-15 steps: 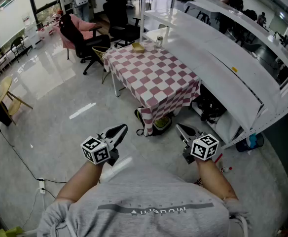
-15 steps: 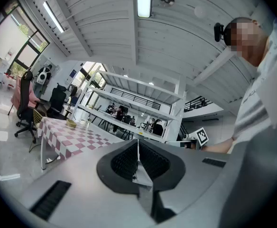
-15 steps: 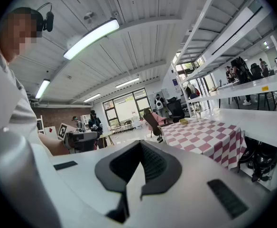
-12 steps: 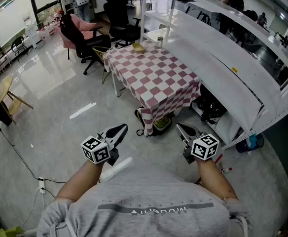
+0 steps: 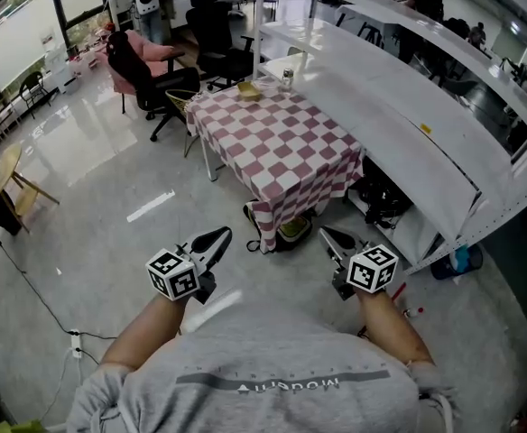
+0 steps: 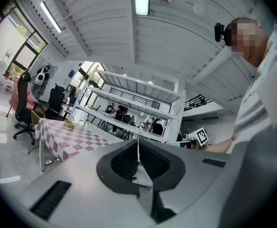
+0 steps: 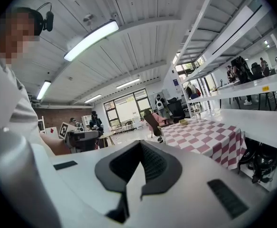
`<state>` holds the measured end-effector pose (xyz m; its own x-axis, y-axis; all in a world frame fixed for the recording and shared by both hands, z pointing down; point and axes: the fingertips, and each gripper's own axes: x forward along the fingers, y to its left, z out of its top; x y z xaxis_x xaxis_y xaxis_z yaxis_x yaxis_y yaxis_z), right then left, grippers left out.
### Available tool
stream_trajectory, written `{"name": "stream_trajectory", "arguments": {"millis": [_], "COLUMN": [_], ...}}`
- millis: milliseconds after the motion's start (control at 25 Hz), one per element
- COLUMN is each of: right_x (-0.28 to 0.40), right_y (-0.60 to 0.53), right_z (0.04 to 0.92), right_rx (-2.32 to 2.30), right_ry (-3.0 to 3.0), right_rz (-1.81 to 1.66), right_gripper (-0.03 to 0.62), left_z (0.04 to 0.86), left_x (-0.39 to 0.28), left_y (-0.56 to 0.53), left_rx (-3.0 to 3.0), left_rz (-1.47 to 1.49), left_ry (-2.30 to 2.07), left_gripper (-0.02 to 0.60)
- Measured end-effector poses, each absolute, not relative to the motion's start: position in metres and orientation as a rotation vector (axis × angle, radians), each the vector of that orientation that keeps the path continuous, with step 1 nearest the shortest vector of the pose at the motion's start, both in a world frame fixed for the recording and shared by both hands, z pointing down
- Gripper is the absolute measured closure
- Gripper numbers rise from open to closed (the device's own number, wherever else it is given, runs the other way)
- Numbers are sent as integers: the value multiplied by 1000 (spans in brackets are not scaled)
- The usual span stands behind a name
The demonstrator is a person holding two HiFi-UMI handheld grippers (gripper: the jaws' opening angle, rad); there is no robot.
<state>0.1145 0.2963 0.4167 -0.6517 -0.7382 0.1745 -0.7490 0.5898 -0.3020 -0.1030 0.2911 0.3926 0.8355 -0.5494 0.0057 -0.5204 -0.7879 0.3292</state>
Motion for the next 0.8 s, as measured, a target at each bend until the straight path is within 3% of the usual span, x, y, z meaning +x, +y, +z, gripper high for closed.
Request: {"name": "stream_trajectory", "arguments": {"millis": [360, 800], "right_x": [129, 188], "right_y": [298, 301], "right_z": [425, 416], "right_rx": [1231, 1216], "right_ry": [-2799, -2835], "right_rz": [572, 539], "right_gripper": [569, 568], "left_z": [401, 394], "left_x": [-73, 13], "left_y": [287, 288], "left_rx": [2684, 2715], "left_rz": [-131, -140], "left_ry": [-809, -756], "left_gripper": [560, 560]}}
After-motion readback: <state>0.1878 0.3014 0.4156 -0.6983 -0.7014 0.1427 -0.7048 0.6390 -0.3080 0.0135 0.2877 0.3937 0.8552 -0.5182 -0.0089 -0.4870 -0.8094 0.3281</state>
